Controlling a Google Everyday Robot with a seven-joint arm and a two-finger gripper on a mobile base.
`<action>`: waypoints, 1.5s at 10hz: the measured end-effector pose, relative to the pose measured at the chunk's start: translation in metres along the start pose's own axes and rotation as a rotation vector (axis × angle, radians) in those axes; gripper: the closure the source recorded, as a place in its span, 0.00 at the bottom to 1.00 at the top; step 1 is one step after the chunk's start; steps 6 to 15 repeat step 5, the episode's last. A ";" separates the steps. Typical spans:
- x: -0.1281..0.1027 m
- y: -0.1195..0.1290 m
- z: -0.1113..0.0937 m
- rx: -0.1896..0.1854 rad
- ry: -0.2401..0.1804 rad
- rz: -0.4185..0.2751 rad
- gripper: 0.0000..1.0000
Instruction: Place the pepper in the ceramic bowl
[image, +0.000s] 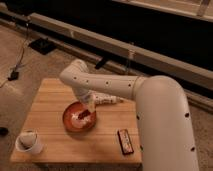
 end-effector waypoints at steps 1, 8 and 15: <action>-0.004 -0.002 -0.001 -0.001 0.001 -0.003 0.30; -0.002 0.000 -0.001 -0.003 0.003 -0.001 0.30; -0.002 0.000 -0.001 -0.003 0.003 -0.001 0.30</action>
